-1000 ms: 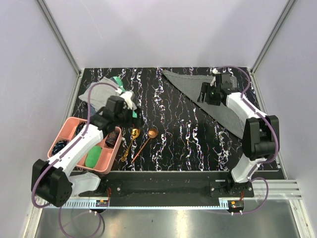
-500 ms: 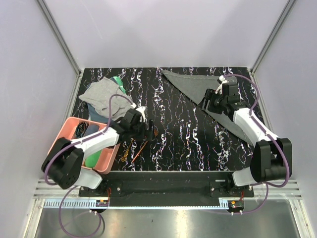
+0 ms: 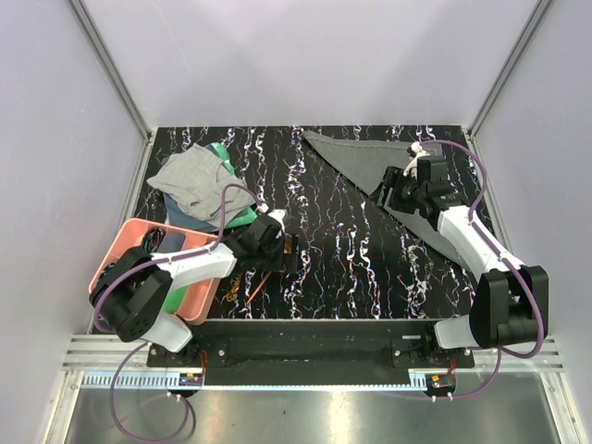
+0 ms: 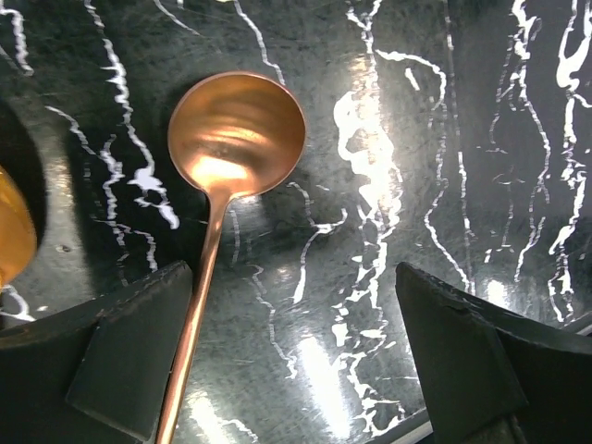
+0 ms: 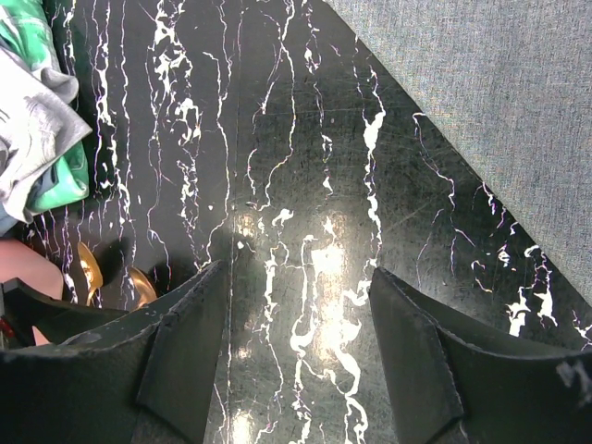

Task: Fold the napkin, place the utensils inside, and roll it up
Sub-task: Grab a utensil with the right arm

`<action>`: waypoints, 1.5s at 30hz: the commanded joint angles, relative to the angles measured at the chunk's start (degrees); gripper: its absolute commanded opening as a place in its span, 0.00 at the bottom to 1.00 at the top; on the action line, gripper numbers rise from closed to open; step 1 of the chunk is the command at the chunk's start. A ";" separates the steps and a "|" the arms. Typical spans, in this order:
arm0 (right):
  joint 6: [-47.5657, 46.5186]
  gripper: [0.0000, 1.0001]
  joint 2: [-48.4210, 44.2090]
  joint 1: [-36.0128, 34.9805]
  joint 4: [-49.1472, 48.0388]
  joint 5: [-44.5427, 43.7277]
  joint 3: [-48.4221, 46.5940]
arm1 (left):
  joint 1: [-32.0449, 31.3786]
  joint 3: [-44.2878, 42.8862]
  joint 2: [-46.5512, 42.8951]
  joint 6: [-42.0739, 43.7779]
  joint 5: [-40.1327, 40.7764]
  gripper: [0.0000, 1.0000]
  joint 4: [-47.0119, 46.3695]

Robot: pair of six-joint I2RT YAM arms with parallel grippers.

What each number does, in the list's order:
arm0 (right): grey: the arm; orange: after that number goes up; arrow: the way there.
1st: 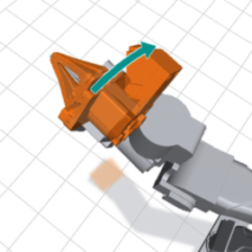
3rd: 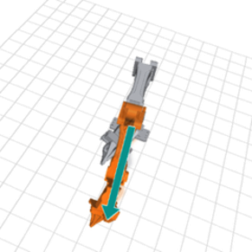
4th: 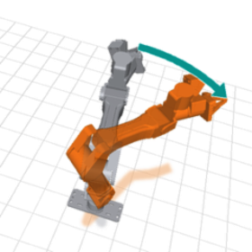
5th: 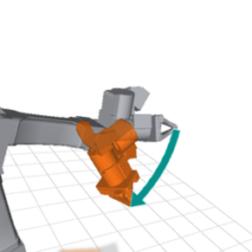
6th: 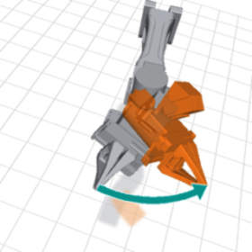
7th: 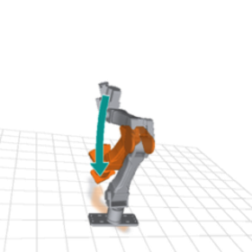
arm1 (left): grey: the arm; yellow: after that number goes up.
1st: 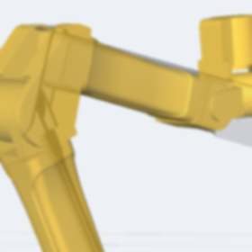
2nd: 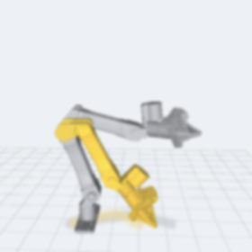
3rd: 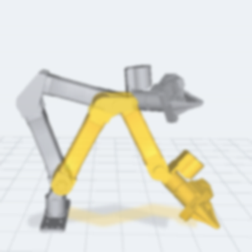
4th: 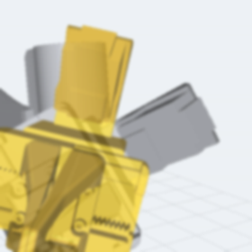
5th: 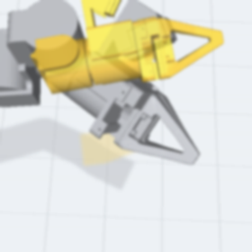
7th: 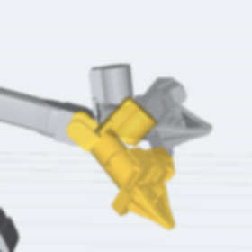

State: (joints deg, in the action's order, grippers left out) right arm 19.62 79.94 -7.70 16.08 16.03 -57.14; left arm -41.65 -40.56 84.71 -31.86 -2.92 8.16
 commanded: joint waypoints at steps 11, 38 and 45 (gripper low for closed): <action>2.35 0.70 -3.47 -0.12 -1.40 0.93 2.21 | -6.51 -2.15 2.74 -6.12 -2.97 0.99 -3.68; 3.85 0.68 -6.29 -0.82 -1.05 1.28 5.29 | -10.47 -13.05 13.90 5.23 16.10 0.38 9.41; 3.76 0.68 -6.38 -0.82 -0.87 1.19 5.03 | -9.16 -16.92 17.16 4.88 17.68 0.23 9.50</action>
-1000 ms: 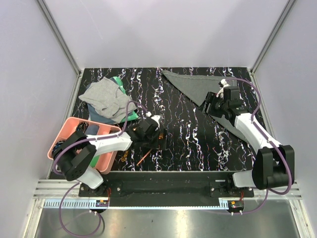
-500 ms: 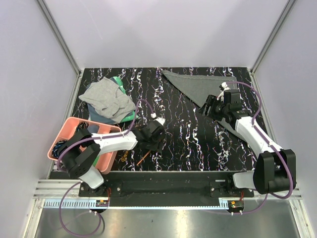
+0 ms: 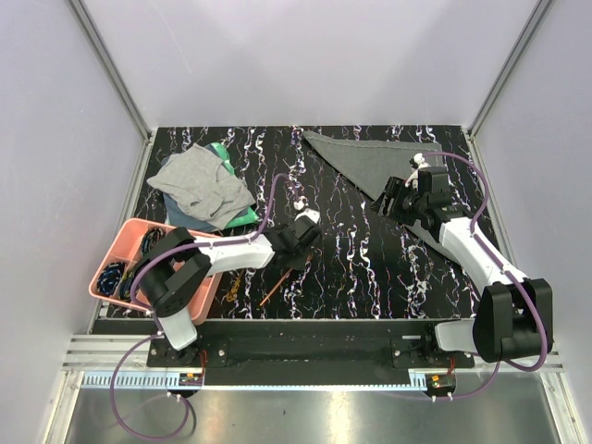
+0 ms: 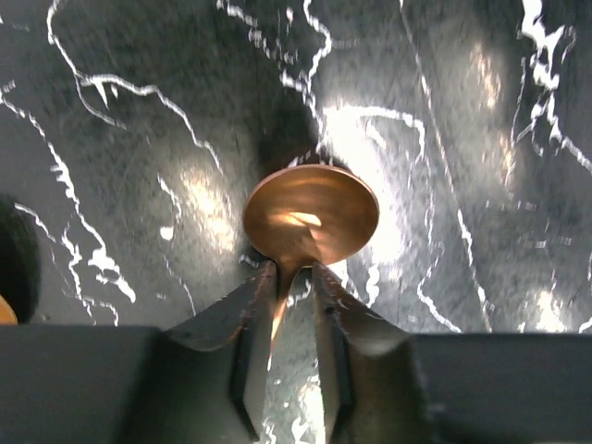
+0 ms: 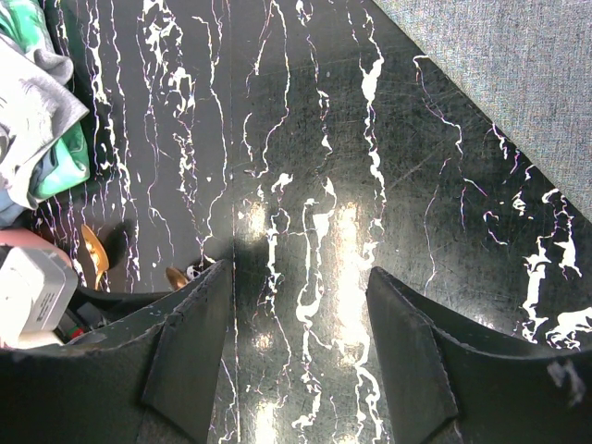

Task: Fold the napkin, place the utensils inside, and roll it up
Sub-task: Grab a utensil with the right arm

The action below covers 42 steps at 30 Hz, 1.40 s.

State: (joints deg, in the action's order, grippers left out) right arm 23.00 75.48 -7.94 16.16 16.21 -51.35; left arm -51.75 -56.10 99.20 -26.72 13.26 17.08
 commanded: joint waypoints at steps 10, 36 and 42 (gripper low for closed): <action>0.46 0.68 -1.48 -0.58 -0.78 1.02 -0.94 | 9.72 -3.85 4.77 -3.60 -1.29 0.17 -3.01; 8.19 0.60 15.20 -30.18 6.31 -17.77 -13.23 | 33.71 -3.93 -39.59 9.66 -18.88 0.99 13.94; 11.27 0.59 30.41 -38.80 11.61 -21.04 -26.42 | 37.42 -1.91 -44.09 16.96 -15.02 0.99 14.74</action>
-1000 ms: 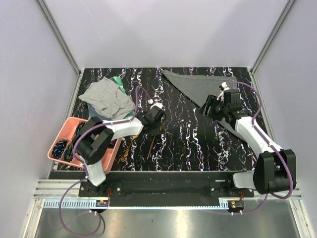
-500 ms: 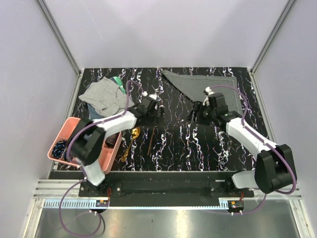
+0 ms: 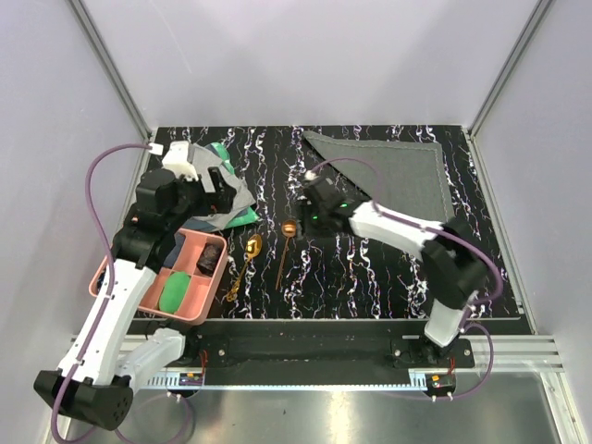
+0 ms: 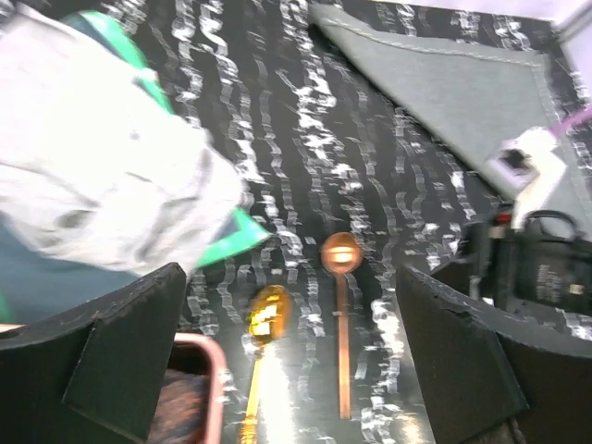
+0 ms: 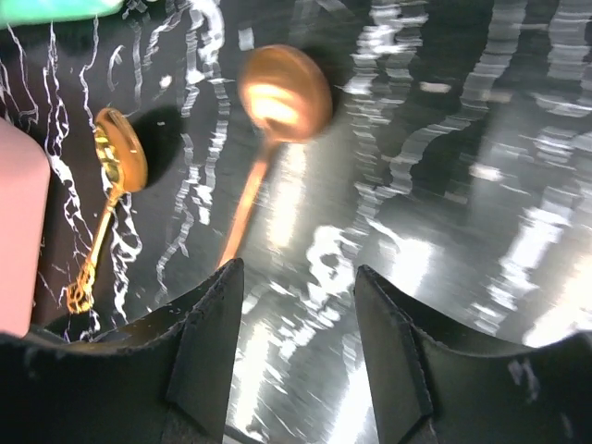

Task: Fold the napkin, place the utensils inside, and roll it up
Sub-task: Grab a utensil with the right arm

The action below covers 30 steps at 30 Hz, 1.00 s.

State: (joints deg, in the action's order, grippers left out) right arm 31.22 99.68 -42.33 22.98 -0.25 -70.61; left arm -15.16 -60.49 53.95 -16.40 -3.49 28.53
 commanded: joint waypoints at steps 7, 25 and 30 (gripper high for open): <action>6.22 0.57 17.55 -7.59 8.21 -5.37 -16.74 | 0.83 4.24 2.12 4.80 3.31 0.99 1.61; -0.63 0.17 25.48 -7.68 13.58 -5.98 -22.20 | 0.83 6.00 -0.34 5.94 6.47 0.99 2.67; -5.89 0.06 26.44 -7.68 17.62 -9.24 -23.52 | 0.83 6.09 -0.34 6.03 7.00 0.99 2.84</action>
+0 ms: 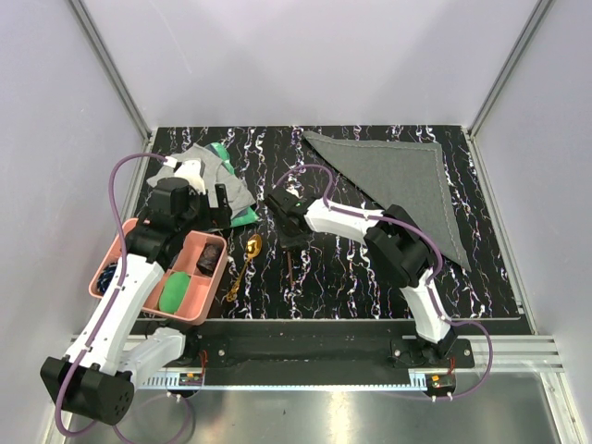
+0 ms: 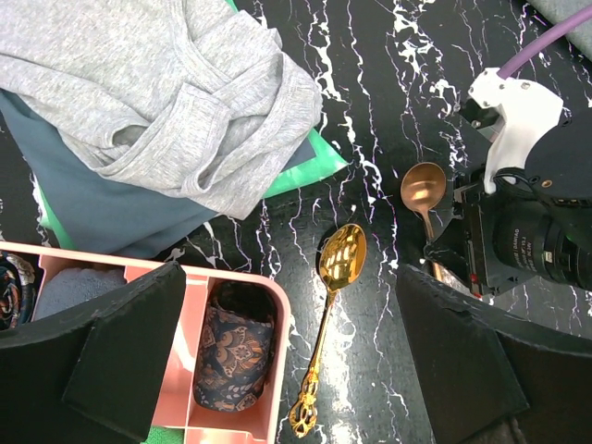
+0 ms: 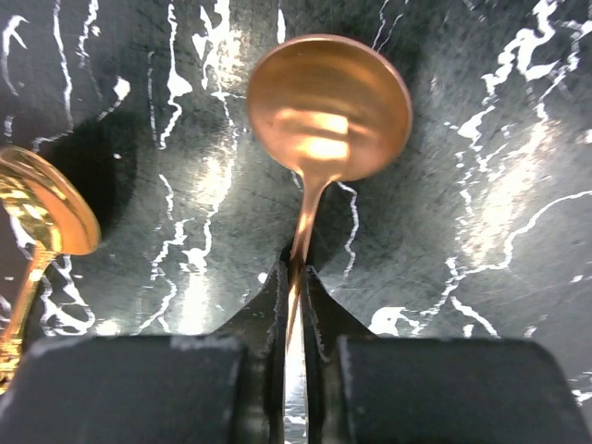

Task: Fold the napkin, place the utensils inside, and roll it up
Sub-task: Grab a utensil with the right arm

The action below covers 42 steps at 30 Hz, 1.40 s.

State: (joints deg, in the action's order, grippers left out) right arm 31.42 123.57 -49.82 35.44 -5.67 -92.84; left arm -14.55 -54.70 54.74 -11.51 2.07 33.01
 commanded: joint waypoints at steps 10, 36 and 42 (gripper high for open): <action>-15.69 0.19 3.08 -0.19 5.25 -5.49 -2.17 | 0.13 0.47 -0.69 1.14 1.36 0.99 -1.46; -27.28 0.00 -9.04 7.89 -1.87 0.22 5.82 | 0.22 0.64 0.72 1.58 4.00 0.99 -1.20; -37.47 0.00 -12.73 16.24 -5.72 1.63 8.20 | 0.31 0.73 2.03 1.75 4.79 0.99 -1.20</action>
State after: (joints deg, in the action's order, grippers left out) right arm 2.87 116.62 -37.52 33.87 -4.86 -85.43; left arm -14.55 -54.19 56.03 -10.74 4.86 33.41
